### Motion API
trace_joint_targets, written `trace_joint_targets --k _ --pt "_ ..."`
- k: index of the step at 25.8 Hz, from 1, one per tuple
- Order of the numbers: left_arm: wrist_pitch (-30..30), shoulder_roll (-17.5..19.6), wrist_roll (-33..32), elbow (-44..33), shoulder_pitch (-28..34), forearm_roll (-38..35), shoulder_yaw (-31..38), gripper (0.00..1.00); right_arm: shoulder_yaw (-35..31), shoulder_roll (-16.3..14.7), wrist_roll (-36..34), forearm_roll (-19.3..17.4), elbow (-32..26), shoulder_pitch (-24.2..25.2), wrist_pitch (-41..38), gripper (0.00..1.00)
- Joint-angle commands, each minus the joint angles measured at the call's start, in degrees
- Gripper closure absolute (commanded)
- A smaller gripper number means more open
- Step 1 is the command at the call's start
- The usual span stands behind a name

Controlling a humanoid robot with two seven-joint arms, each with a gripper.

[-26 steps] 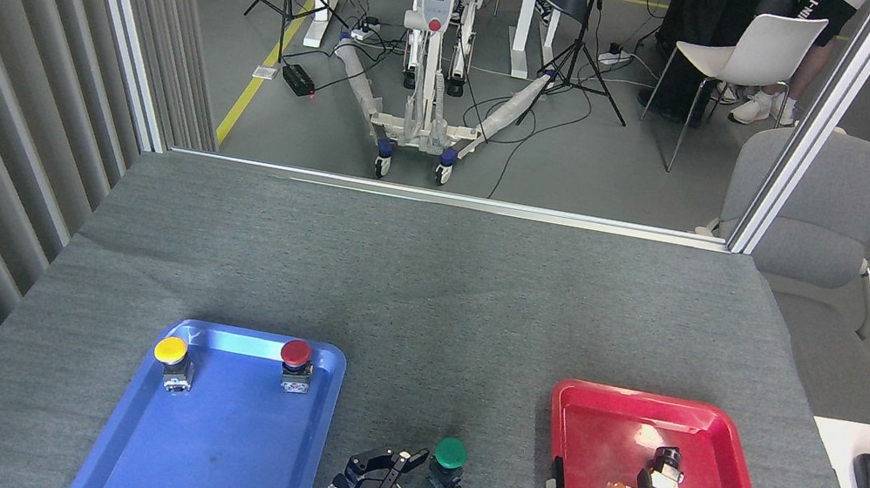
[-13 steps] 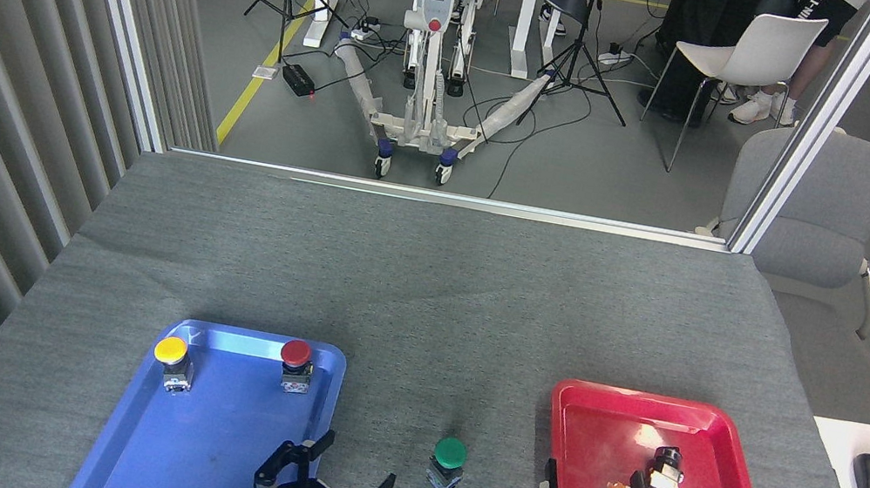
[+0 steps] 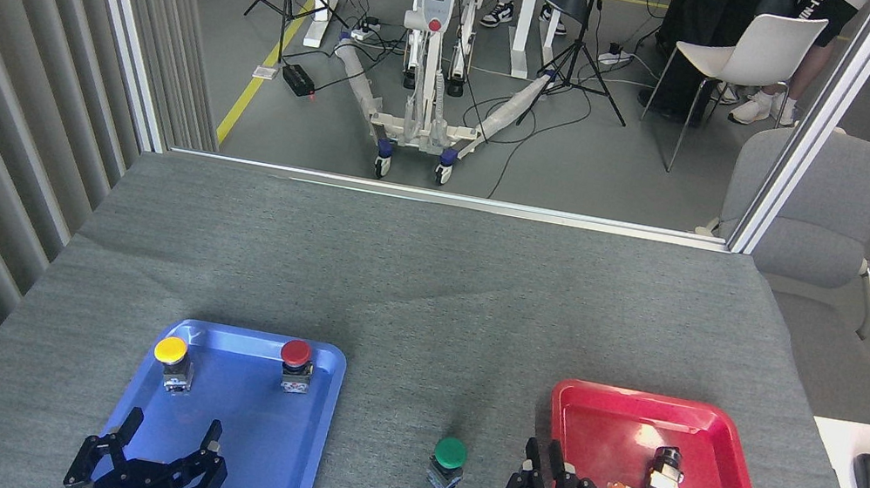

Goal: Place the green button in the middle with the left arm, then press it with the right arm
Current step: 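Move the right gripper toward the green button, then press down on the green button with the right gripper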

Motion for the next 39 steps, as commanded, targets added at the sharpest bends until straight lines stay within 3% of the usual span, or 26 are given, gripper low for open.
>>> trace_joint_targets --k 1,6,10,24,30,37,39 --pt "0.04 1.0 0.09 1.07 -1.63 0.17 1.21 0.01 2.1 0.08 0.01 0.21 3.03 -2.21 0.24 1.0" --pt "-0.05 4.51 0.52 1.24 -4.27 3.51 0.59 0.01 4.12 1.05 1.86 0.3 6.63 -5.02 0.5 1.0" --pt "0.39 4.96 0.44 0.19 -4.18 7.29 1.03 0.01 5.27 1.67 1.86 0.56 9.8 -6.86 1.38 1.0" --pt "-1.19 5.31 -3.96 -0.51 -4.27 7.38 1.65 0.01 8.34 2.63 5.02 3.46 20.52 -10.03 1.38 1.0" --pt "-1.28 6.19 -4.57 -0.43 -4.27 7.47 1.03 0.01 8.08 2.46 4.67 3.37 18.76 -10.03 2.7 1.0" --pt "-1.19 6.54 -4.57 -0.78 -4.27 7.56 1.03 0.01 6.67 2.19 4.32 3.29 7.78 -8.27 3.23 0.96" --pt "-1.11 6.54 -4.57 -1.13 -4.35 7.56 1.12 0.01 5.53 2.11 4.32 3.29 5.4 -6.87 3.14 0.88"
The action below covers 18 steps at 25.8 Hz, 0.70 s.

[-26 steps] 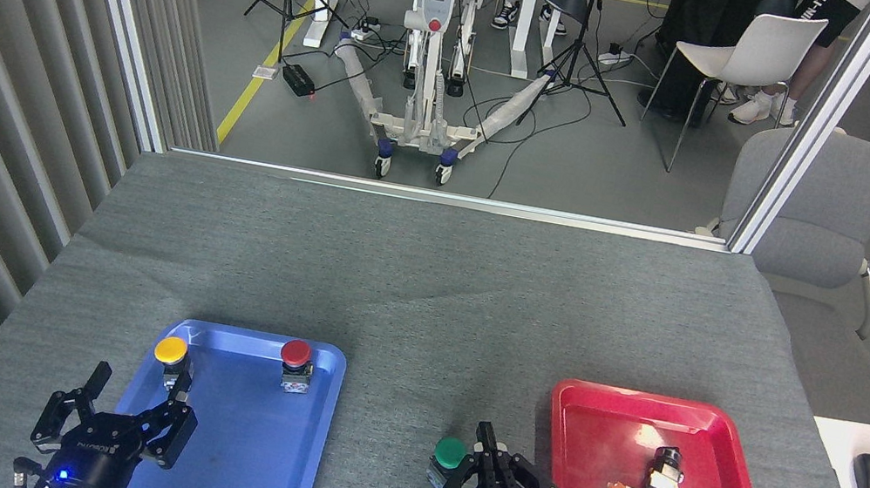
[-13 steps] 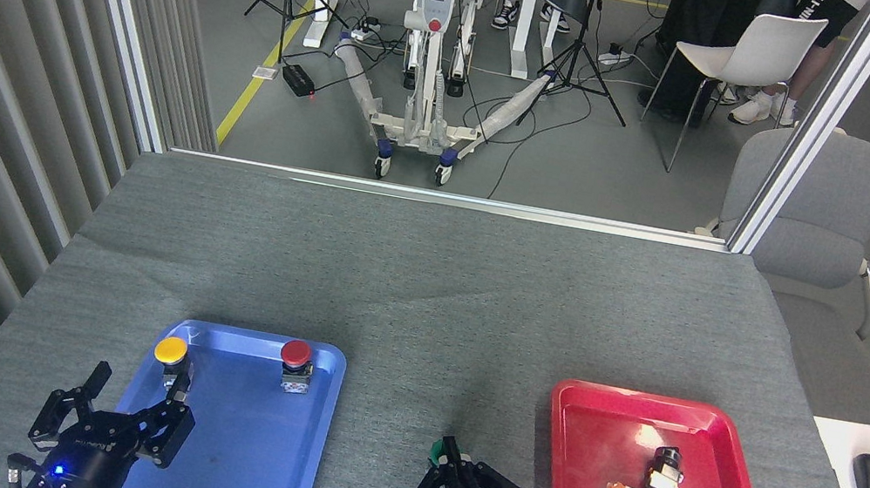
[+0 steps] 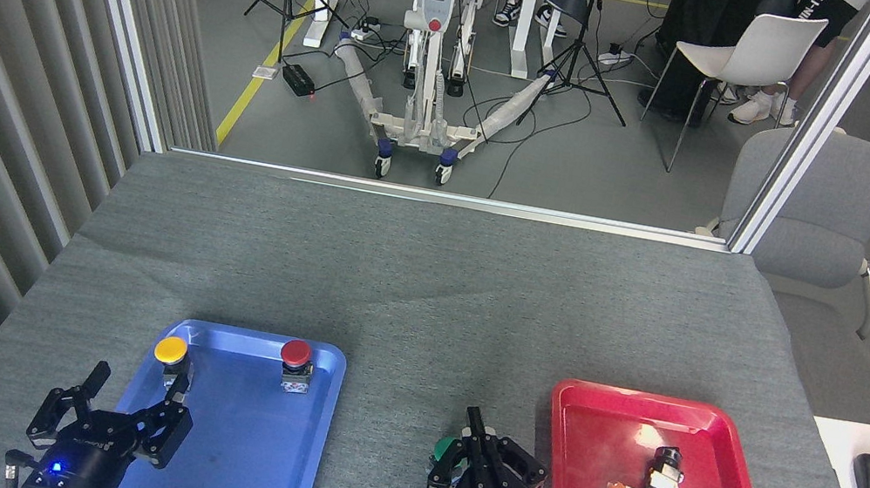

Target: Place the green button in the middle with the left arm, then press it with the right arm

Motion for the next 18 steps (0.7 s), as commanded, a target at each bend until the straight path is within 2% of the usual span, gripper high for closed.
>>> trace_joint_targets --k 1,3,4,6,8,18 --pt "0.16 0.14 0.01 -0.33 -0.06 0.04 -0.04 0.01 -1.52 -0.26 -0.38 -0.02 -4.78 2.26 -0.03 0.75" --pt "0.25 0.32 0.01 -0.41 -0.06 0.04 0.05 0.01 -3.54 -0.79 -0.38 -0.02 -6.9 4.2 -0.03 0.37" --pt "0.25 0.4 0.01 -0.41 -0.06 0.04 0.05 0.01 -4.68 -1.23 -0.47 -0.1 -7.95 5.25 -0.03 0.22" --pt "0.33 0.4 0.01 -0.41 -0.06 0.04 0.05 0.01 -6.09 -2.37 -1.18 -0.46 -9.09 6.57 -0.47 0.05" --pt "0.33 0.4 0.01 -0.5 -0.06 0.04 0.05 0.01 -7.67 -2.98 -1.97 -0.9 -9.71 7.27 -0.55 0.01" --pt "0.25 0.4 0.01 -0.41 0.03 0.31 0.05 0.01 -12.68 -4.48 -2.05 -1.95 -14.1 12.9 -0.55 0.0"
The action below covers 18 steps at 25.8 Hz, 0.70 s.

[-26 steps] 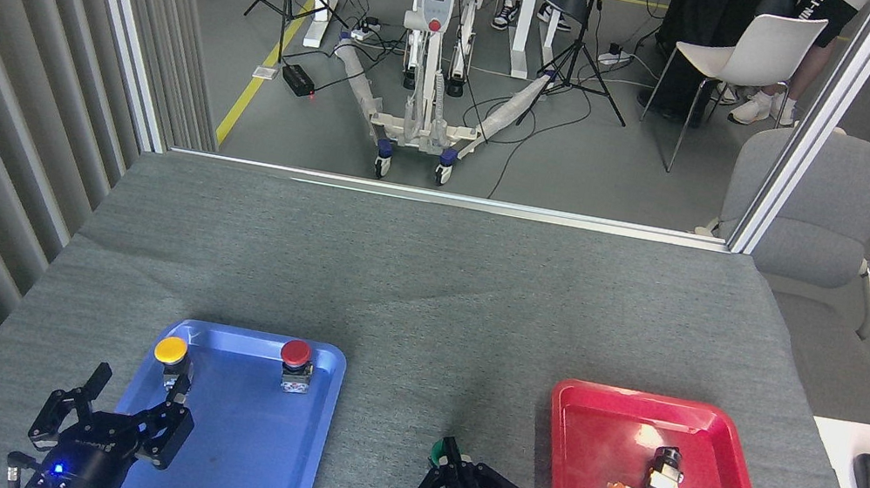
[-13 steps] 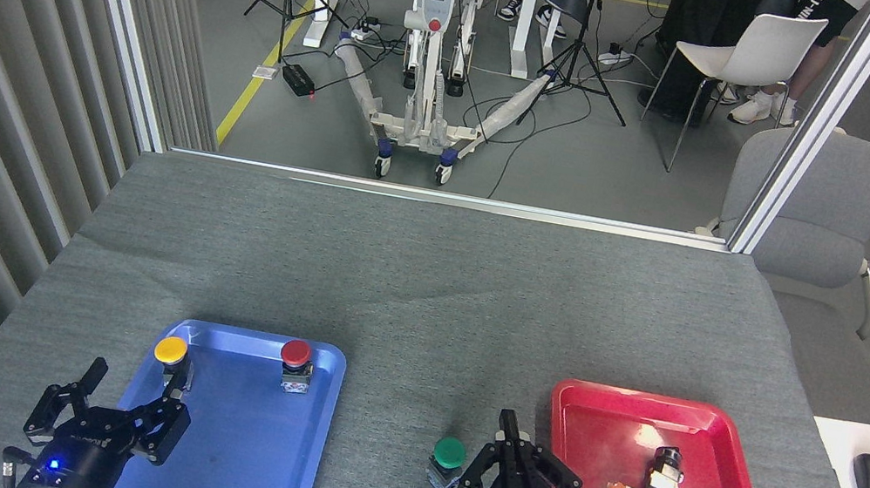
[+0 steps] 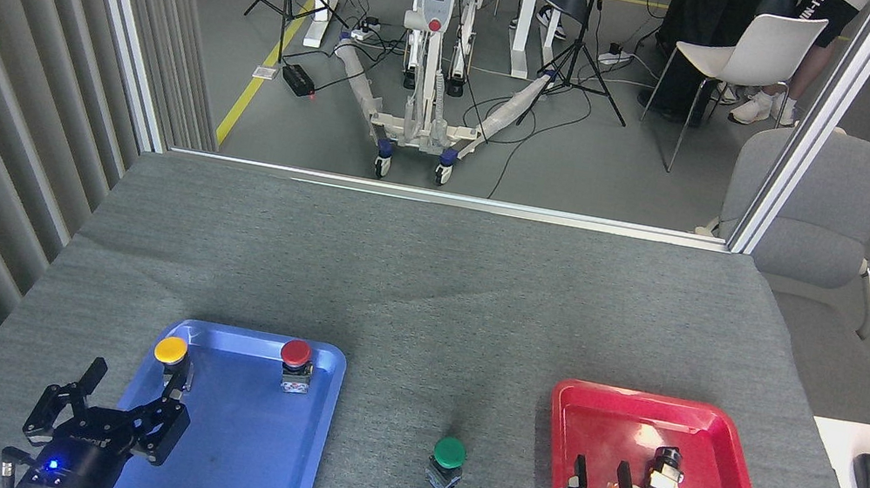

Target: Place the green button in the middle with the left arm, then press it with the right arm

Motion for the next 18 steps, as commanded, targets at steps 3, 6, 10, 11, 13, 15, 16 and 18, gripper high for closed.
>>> trace_joint_targets --k 3,6,10,11,13,15,16,18 --pt "-0.01 0.0 0.02 0.0 0.02 0.15 -0.06 0.01 -2.39 -0.62 0.08 -1.01 -1.25 2.18 -0.1 0.0" --pt "-0.01 0.0 0.02 0.0 0.02 0.15 -0.06 0.01 -2.83 -1.06 -0.18 -1.53 -1.69 2.36 -0.02 0.0" --pt "-0.01 0.0 0.02 0.0 0.11 0.15 -0.14 0.01 -2.83 -0.98 -0.8 -1.62 -1.95 2.71 -0.1 0.0" --pt "-0.01 0.0 0.02 -0.09 0.11 0.15 -0.41 0.01 -2.83 -0.98 -0.8 -1.8 -1.95 2.71 -0.1 0.0" --pt "-0.01 0.0 0.02 -0.26 0.28 0.15 -0.76 0.01 -2.83 -0.98 -0.88 -1.8 -2.13 2.71 -0.28 0.0" --pt "-0.01 0.18 0.02 -0.35 0.46 0.15 -0.85 0.01 -2.74 -0.71 -0.88 -1.8 -2.13 2.71 -0.45 0.0" --pt "-0.01 0.35 0.02 -0.35 0.55 0.15 -0.85 0.01 -2.74 -0.71 -0.88 -1.8 -2.13 2.71 -0.89 0.0" --pt "-0.01 0.44 0.02 -0.35 0.55 0.15 -0.85 0.01 -2.83 -0.62 -0.88 -1.8 -2.3 2.71 -1.25 0.0"
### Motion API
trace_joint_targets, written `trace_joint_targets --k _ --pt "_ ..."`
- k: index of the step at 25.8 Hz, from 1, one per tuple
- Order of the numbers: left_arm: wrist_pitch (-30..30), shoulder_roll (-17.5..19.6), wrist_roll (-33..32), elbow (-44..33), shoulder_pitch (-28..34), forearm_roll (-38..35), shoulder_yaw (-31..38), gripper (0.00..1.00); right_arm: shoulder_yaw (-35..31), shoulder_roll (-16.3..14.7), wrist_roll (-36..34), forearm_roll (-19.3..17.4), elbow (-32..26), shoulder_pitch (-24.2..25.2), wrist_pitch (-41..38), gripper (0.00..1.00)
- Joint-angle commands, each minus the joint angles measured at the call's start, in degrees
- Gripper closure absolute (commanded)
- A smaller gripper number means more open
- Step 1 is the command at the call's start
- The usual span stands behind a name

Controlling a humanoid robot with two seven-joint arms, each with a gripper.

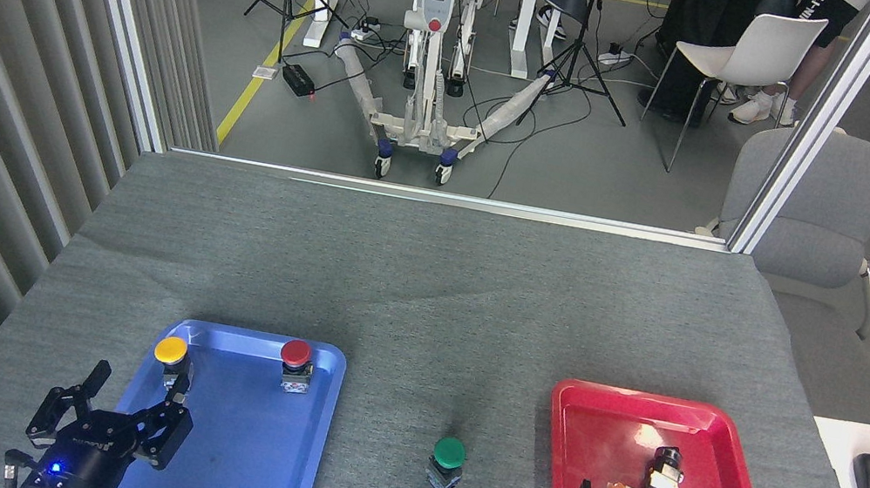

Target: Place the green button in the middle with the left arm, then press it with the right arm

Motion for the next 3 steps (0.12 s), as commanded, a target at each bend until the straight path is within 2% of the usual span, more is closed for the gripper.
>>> trace_joint_targets --k 1,3 --pt "0.0 0.2 0.02 -0.05 0.11 0.0 -0.08 0.01 -0.05 0.18 -0.17 -0.01 -0.27 0.01 -0.48 0.0" --pt "0.0 0.2 0.02 -0.14 0.28 0.0 -0.17 0.01 -0.05 0.18 -0.97 -0.01 -0.54 0.01 -0.48 0.0"
